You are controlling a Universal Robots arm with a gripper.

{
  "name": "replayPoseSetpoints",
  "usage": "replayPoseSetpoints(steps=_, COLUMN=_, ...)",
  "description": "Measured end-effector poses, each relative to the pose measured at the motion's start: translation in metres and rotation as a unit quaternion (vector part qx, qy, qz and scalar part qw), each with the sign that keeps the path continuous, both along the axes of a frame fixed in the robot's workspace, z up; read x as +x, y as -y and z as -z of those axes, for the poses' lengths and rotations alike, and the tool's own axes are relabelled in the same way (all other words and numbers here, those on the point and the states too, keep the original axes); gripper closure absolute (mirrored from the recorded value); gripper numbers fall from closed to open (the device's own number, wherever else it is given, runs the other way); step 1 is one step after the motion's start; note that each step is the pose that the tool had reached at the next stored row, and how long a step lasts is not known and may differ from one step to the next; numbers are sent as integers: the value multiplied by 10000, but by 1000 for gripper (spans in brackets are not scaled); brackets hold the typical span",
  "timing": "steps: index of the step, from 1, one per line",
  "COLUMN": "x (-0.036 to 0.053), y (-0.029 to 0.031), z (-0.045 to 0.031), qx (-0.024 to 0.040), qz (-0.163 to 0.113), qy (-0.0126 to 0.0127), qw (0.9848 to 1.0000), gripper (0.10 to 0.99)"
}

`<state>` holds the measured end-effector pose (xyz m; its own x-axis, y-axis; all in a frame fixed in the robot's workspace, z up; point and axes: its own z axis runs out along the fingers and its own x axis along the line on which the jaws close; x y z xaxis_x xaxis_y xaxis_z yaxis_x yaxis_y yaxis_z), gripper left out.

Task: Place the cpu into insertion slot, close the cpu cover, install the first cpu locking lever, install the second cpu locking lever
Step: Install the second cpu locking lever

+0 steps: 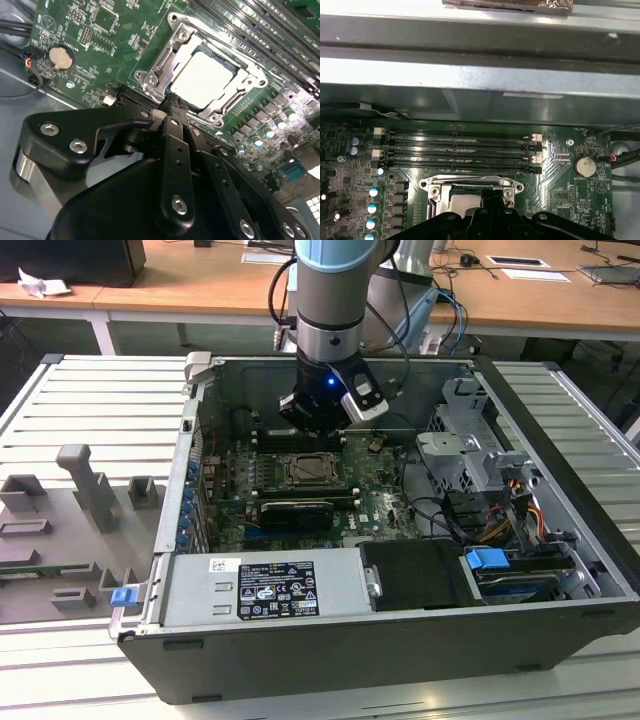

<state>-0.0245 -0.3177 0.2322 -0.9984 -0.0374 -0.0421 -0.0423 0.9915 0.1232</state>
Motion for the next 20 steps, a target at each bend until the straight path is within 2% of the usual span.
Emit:
replayPoseSetpoints(steps=4, x=0, y=57, z=-11, qx=-1, qz=-1, qy=0, qw=10000, gripper=980)
replayPoseSetpoints(steps=9, x=0, y=72, z=-108, qx=0, qz=0, qy=0, qw=10000, gripper=980)
replayPoseSetpoints(steps=12, x=0, y=90, z=-114, qx=0, qz=-1, qy=0, qw=10000, gripper=980)
replayPoseSetpoints(steps=20, x=-1, y=221, z=-107, qx=0, qz=0, qy=0, qw=10000, gripper=980)
